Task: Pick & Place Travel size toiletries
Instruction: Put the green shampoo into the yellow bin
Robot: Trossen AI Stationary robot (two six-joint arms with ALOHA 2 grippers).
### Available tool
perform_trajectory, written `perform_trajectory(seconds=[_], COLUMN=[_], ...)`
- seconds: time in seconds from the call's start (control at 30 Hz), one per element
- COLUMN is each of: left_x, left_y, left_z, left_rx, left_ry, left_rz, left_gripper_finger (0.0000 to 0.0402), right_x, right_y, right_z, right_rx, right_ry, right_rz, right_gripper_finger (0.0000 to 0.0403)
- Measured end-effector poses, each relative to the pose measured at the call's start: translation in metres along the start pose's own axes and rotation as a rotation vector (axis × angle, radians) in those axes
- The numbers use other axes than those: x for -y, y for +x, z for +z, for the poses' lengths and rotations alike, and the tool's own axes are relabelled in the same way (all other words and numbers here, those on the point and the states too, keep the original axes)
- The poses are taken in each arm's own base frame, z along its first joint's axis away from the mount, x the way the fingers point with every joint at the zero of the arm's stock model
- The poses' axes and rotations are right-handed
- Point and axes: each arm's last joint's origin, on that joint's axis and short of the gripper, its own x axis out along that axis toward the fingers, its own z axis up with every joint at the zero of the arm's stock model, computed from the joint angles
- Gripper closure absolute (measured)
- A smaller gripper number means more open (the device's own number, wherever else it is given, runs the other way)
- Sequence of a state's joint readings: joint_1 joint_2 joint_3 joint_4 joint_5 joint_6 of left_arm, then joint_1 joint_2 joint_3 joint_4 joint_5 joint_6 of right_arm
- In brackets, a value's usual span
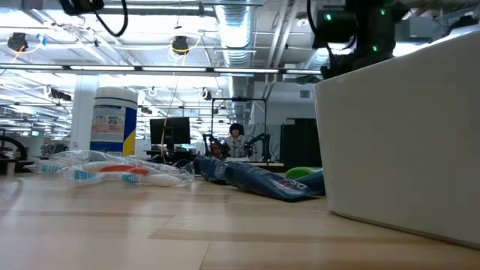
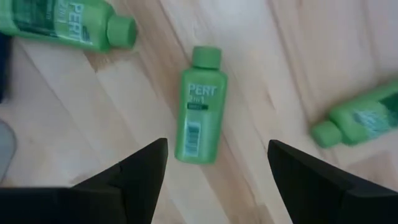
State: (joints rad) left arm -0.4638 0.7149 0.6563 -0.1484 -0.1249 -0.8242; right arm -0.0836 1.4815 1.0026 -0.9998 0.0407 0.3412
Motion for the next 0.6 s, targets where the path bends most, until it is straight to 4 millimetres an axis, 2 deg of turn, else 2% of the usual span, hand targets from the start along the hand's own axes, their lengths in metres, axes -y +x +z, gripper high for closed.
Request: perform_trajectory(seconds=[0.27,0.6], left_x=[-0.009,-0.009], left_y=[0.007,0.007], left_z=[0.007,0.009], left_rx=[0.040,0.051], left_ry=[0.021,0.026], left_rz=[0.058,0.061], left_gripper_finger=[0.0152,0.0147], right_x=[-0.006,0.000], right_y=[0.022,0.059], right_z=[-0.006,-0.020], right_rx=[0.053,0.013], right_ry=[-0.015,-0.012], right_rz=[0.031,0.025], right_gripper_finger=[0.0133,0.0133])
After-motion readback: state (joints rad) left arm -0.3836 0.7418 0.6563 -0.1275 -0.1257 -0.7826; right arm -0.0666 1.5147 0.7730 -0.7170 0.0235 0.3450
